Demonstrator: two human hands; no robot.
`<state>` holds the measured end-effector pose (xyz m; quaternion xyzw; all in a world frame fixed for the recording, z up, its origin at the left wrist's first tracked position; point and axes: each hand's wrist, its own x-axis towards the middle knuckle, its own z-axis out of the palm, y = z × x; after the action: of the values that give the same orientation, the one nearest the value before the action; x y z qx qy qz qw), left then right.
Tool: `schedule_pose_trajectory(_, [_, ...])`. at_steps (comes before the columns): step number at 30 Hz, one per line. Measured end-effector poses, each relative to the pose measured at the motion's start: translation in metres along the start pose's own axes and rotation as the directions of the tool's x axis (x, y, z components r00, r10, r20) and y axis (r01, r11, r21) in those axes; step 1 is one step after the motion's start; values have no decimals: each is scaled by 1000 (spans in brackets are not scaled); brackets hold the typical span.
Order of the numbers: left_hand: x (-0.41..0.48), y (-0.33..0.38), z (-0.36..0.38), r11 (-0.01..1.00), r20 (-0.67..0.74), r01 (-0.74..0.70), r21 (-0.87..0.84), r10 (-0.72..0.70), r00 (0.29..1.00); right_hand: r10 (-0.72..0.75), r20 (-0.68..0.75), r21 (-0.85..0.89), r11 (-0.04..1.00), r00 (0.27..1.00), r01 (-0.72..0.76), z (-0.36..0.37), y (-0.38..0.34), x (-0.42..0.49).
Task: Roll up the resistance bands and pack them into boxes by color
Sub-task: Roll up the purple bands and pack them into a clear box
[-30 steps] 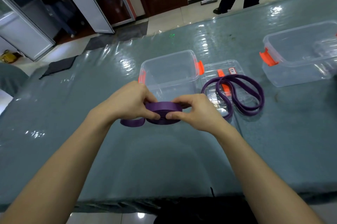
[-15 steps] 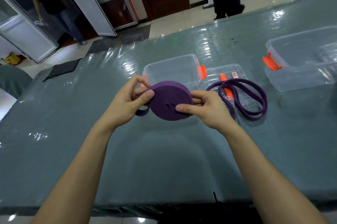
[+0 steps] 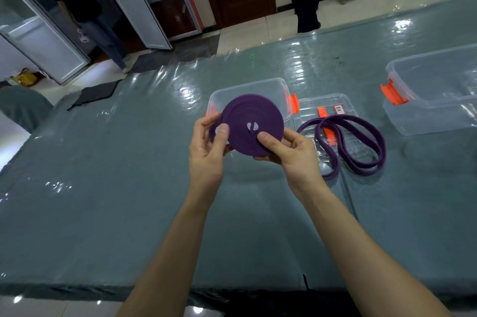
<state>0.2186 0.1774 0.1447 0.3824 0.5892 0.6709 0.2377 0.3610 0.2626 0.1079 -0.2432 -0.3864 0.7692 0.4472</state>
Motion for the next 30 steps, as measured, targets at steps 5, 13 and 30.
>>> schedule_pose_trajectory(5, [3, -2, -4, 1000, -9, 8, -10, -8, 1000, 82, 12, 103, 991, 997, -83, 7, 16, -3])
schedule_pose_trajectory(13, [17, -3, -35, 981, 206, 56, 187, -95, 974, 44, 43, -341, 940, 998, -27, -17, 2, 14])
schedule_pose_trajectory(30, [39, 8, -45, 870, 435, -50, 490, -195, 879, 233, 78, -306, 931, 969, -199, -18, 5, 28])
